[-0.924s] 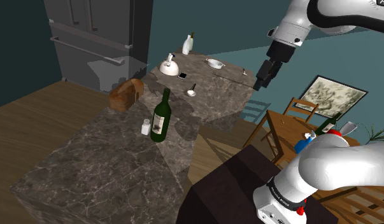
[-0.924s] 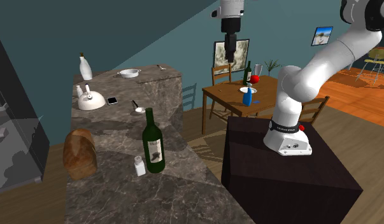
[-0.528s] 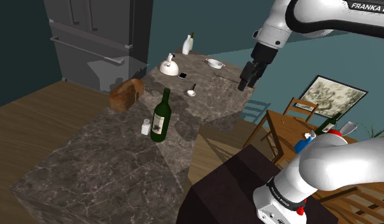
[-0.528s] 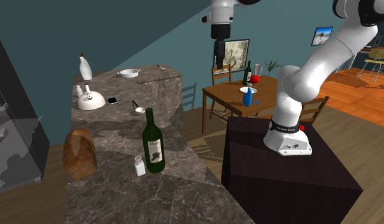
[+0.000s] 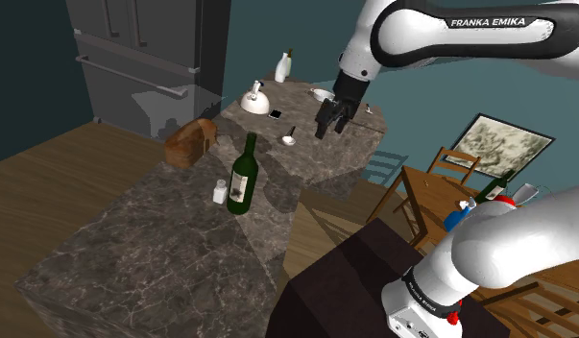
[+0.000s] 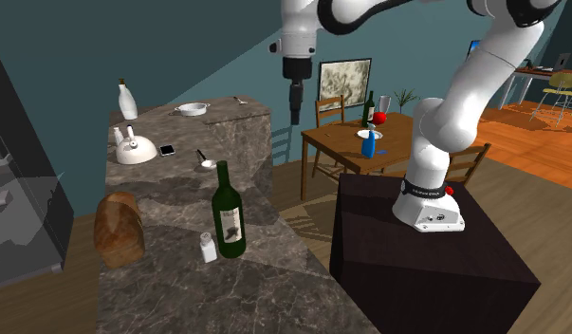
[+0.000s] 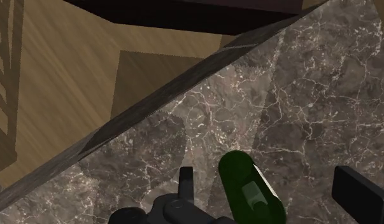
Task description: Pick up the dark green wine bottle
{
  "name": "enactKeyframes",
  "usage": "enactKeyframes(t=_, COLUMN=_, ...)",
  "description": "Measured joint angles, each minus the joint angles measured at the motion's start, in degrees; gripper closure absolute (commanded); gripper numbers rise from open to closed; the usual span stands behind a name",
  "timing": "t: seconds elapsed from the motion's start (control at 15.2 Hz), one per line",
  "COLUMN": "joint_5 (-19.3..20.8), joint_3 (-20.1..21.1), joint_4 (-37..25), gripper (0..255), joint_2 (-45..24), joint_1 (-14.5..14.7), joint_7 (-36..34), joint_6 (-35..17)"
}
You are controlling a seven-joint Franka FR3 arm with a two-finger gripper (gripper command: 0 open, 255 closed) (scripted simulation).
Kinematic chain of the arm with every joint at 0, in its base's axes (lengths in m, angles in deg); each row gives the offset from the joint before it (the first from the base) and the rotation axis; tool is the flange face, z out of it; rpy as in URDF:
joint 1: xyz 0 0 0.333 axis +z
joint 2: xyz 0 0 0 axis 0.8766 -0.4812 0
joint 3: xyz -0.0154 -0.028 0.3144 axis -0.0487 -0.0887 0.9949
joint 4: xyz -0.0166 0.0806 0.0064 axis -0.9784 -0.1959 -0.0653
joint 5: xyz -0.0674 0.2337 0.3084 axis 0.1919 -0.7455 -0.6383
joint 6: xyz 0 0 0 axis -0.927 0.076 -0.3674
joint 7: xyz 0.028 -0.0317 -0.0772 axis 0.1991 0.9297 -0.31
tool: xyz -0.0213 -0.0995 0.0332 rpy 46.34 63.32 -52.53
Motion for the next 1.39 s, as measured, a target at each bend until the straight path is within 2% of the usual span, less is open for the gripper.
enactKeyframes(t=0.2, joint_5=0.7, joint_3=1.9, joint_4=-1.1, gripper=0, joint_2=-4.9, joint_1=0.2, joint_7=-2.3, joint_6=-4.8)
enactKeyframes(t=0.46, joint_5=2.9, joint_3=4.5, joint_4=-6.5, gripper=0, joint_2=-13.4, joint_1=0.4, joint_7=-6.2, joint_6=-9.0)
enactKeyframes(t=1.06, joint_5=11.8, joint_3=7.6, joint_4=-21.7, gripper=0, joint_2=-33.6, joint_1=2.2, joint_7=-16.0, joint_6=-15.1)
enactKeyframes(t=1.39, joint_5=13.4, joint_3=7.4, joint_4=-22.5, gripper=0, joint_2=-36.5, joint_1=2.6, joint_7=-17.2, joint_6=-17.4)
